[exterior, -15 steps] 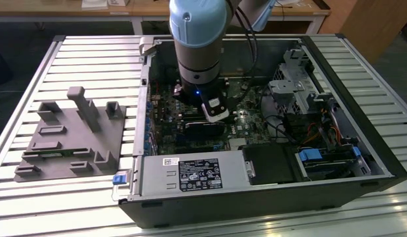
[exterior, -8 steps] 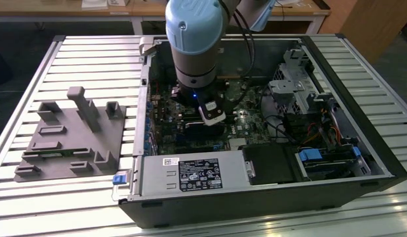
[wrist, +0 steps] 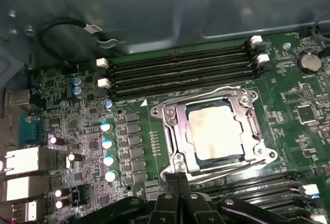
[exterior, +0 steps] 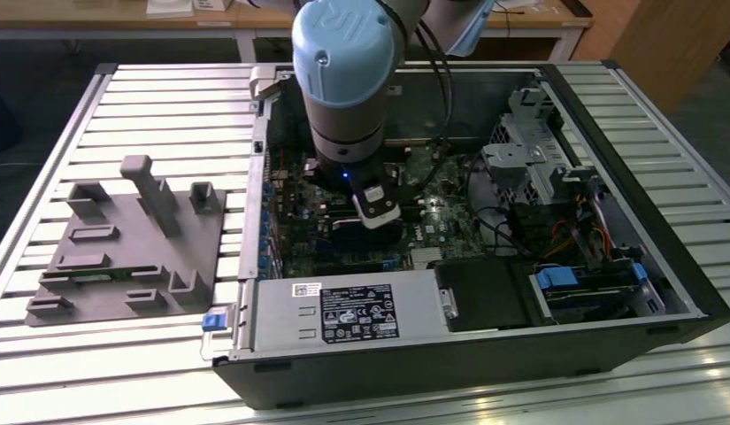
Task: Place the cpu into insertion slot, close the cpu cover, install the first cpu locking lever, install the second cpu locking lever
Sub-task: 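Install the second cpu locking lever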
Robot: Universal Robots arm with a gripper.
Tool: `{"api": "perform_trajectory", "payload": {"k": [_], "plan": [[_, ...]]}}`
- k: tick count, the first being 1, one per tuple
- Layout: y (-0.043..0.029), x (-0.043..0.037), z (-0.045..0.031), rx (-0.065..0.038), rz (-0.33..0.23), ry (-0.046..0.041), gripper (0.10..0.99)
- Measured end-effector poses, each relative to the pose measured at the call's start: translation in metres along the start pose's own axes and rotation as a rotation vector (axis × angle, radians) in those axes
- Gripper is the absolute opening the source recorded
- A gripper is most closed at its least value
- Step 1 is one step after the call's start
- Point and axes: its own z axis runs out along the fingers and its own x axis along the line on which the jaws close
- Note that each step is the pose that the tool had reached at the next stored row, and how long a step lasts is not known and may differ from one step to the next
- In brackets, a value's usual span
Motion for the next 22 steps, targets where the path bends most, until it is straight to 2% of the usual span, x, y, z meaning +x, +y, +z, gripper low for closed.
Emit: {"api": "perform_trajectory", "payload": {"k": [7, 16, 22], "plan": [[-0.0018, 0.0023, 0.0038, -0.009, -0.005, 0.0038, 0.106], [-0.0038, 0.0041, 0.0084, -0.01, -0.014, 0.0071, 0.106], [-0.0032, 0.0042, 0.007, -0.012, -0.016, 0.0071, 0.106]]}}
